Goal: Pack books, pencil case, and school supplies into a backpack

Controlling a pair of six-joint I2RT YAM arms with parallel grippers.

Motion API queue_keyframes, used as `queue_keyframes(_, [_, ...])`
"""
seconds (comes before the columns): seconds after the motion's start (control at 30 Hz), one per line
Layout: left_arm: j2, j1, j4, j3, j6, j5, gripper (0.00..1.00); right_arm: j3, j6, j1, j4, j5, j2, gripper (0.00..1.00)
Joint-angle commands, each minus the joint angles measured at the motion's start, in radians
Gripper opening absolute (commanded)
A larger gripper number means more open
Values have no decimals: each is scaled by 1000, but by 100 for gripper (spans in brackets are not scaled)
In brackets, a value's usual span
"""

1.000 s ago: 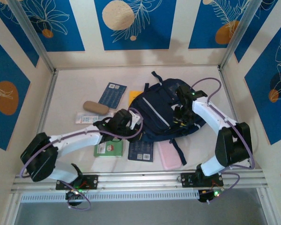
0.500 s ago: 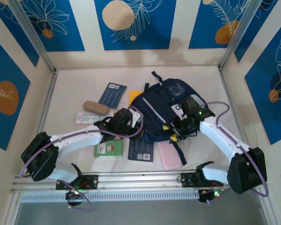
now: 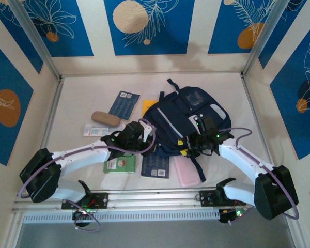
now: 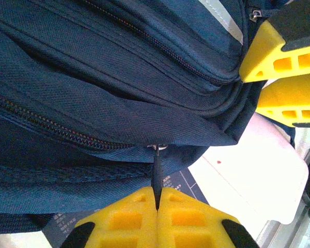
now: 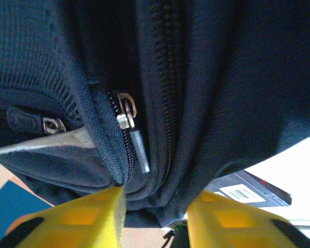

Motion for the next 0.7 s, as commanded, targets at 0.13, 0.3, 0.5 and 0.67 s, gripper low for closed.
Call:
queue_keyframes(0.13, [-18,-9,13,-19,-16,-33,0,-46,38,11,-23,73,-65,34])
queue_keyframes(0.3, [-20,-9,10,-14,-10,-35,0,-105,81,10,-37,116,-173,35])
queue_keyframes(0.5, [-18,-9,6,-11,-6,-29,0,-105,65,10,38,115,-115,43])
queue_keyframes(0.67, [-17,-9,1,-14,1,-30,0,-85,41,18,87,126,-41,46])
